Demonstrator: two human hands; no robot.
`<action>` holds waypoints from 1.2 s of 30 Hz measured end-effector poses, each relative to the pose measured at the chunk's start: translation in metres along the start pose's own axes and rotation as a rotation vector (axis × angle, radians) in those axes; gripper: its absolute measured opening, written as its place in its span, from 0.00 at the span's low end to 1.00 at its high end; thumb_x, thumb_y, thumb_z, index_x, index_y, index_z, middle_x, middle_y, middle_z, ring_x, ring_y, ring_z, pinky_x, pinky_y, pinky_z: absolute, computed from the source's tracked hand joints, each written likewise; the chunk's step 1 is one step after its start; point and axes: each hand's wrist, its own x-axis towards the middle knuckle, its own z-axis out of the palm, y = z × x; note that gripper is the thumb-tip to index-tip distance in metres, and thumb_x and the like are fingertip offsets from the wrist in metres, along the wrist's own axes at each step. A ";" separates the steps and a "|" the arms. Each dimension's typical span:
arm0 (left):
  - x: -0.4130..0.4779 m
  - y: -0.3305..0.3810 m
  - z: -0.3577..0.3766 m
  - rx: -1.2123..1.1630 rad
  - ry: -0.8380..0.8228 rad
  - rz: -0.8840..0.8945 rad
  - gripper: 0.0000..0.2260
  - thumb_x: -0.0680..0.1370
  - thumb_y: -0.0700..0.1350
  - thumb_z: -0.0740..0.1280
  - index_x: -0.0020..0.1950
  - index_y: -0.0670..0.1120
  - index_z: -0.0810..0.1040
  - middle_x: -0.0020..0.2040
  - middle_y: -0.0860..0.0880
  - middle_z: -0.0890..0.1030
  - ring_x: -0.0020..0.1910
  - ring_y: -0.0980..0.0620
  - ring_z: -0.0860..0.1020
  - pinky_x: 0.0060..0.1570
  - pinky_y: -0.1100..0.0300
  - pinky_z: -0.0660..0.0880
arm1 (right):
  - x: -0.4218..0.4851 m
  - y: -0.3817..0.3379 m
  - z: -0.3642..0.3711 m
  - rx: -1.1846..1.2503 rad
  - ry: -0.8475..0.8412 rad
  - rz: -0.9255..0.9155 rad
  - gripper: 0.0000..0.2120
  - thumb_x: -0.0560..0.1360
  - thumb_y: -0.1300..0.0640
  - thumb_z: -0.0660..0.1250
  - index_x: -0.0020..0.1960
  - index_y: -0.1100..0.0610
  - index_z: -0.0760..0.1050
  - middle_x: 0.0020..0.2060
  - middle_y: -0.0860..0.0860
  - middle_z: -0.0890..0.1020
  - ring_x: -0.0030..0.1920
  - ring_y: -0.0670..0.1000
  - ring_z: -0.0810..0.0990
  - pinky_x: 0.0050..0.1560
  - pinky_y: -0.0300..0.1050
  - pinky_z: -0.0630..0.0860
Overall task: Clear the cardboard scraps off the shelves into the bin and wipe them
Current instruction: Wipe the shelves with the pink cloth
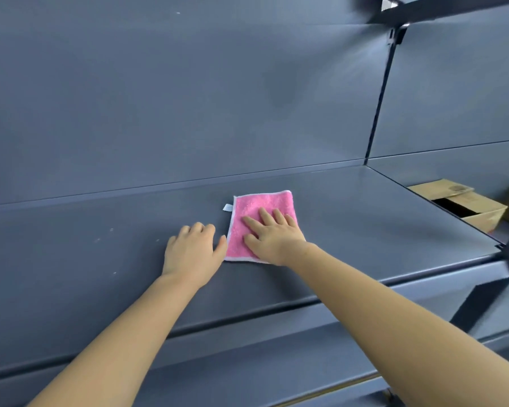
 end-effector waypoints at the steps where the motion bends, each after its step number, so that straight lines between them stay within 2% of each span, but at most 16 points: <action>1: 0.002 0.012 0.002 -0.012 0.000 -0.010 0.17 0.80 0.51 0.53 0.59 0.44 0.73 0.60 0.47 0.75 0.59 0.45 0.71 0.56 0.52 0.68 | -0.005 0.007 -0.001 0.001 -0.006 -0.029 0.25 0.80 0.46 0.45 0.76 0.43 0.46 0.77 0.51 0.46 0.77 0.58 0.43 0.76 0.55 0.40; 8: 0.024 0.117 0.011 -0.134 0.041 -0.027 0.15 0.80 0.50 0.53 0.59 0.44 0.73 0.61 0.46 0.74 0.61 0.45 0.71 0.57 0.51 0.67 | -0.046 0.083 -0.008 -0.020 -0.049 -0.136 0.26 0.80 0.45 0.44 0.76 0.45 0.42 0.77 0.52 0.44 0.77 0.58 0.40 0.75 0.55 0.38; 12: 0.030 0.172 0.016 -0.182 0.052 0.002 0.15 0.80 0.50 0.54 0.58 0.44 0.74 0.60 0.46 0.75 0.60 0.45 0.71 0.57 0.51 0.67 | -0.064 0.126 -0.013 -0.007 -0.037 -0.154 0.26 0.80 0.46 0.44 0.76 0.46 0.44 0.77 0.53 0.45 0.77 0.58 0.40 0.75 0.55 0.38; 19: 0.028 0.220 0.030 -0.118 0.001 0.060 0.16 0.81 0.50 0.53 0.62 0.44 0.72 0.62 0.47 0.74 0.61 0.46 0.71 0.57 0.52 0.67 | -0.090 0.196 -0.019 -0.007 0.011 -0.029 0.25 0.79 0.45 0.45 0.76 0.44 0.46 0.77 0.52 0.45 0.77 0.58 0.41 0.74 0.55 0.38; 21: 0.030 0.220 0.030 -0.118 -0.004 0.053 0.16 0.81 0.50 0.53 0.62 0.44 0.72 0.62 0.47 0.74 0.61 0.46 0.71 0.57 0.53 0.67 | -0.098 0.215 -0.020 0.011 0.040 0.054 0.28 0.75 0.41 0.39 0.75 0.43 0.48 0.77 0.52 0.46 0.77 0.58 0.43 0.74 0.55 0.40; 23: 0.031 0.218 0.029 -0.123 -0.004 0.041 0.16 0.81 0.50 0.53 0.63 0.44 0.72 0.62 0.47 0.74 0.61 0.46 0.71 0.58 0.53 0.67 | -0.107 0.231 -0.022 -0.002 0.094 0.137 0.40 0.63 0.38 0.30 0.75 0.42 0.50 0.77 0.52 0.49 0.77 0.58 0.46 0.74 0.55 0.42; 24: 0.032 0.217 0.029 -0.123 -0.005 0.039 0.16 0.81 0.50 0.52 0.63 0.44 0.72 0.62 0.47 0.74 0.61 0.46 0.71 0.58 0.53 0.66 | -0.109 0.239 -0.023 -0.014 0.108 0.174 0.43 0.61 0.38 0.28 0.74 0.43 0.50 0.77 0.51 0.49 0.77 0.58 0.47 0.74 0.55 0.43; 27: 0.036 0.211 0.026 -0.122 -0.006 0.042 0.17 0.81 0.50 0.52 0.63 0.44 0.72 0.63 0.47 0.74 0.61 0.46 0.70 0.58 0.54 0.66 | -0.108 0.253 -0.028 -0.003 0.100 0.266 0.30 0.73 0.41 0.36 0.74 0.44 0.50 0.77 0.52 0.48 0.76 0.59 0.47 0.74 0.55 0.45; 29: 0.041 0.205 0.024 -0.117 -0.001 0.041 0.17 0.81 0.50 0.52 0.63 0.44 0.71 0.63 0.48 0.73 0.62 0.46 0.70 0.58 0.54 0.66 | -0.099 0.257 -0.030 -0.002 0.082 0.297 0.25 0.78 0.43 0.42 0.74 0.45 0.49 0.77 0.53 0.47 0.76 0.59 0.46 0.74 0.56 0.45; 31: 0.046 0.197 0.022 -0.115 0.003 0.035 0.17 0.81 0.50 0.52 0.64 0.44 0.71 0.64 0.48 0.73 0.63 0.47 0.70 0.59 0.54 0.66 | -0.087 0.259 -0.031 -0.005 0.063 0.332 0.25 0.79 0.45 0.44 0.75 0.45 0.46 0.77 0.54 0.46 0.76 0.60 0.45 0.74 0.57 0.45; 36: 0.052 0.183 0.031 -0.127 -0.014 0.004 0.17 0.81 0.51 0.53 0.66 0.45 0.68 0.67 0.49 0.69 0.66 0.47 0.67 0.62 0.55 0.63 | -0.047 0.265 -0.037 -0.027 0.041 0.369 0.27 0.79 0.45 0.44 0.76 0.47 0.42 0.77 0.54 0.44 0.76 0.60 0.44 0.74 0.58 0.45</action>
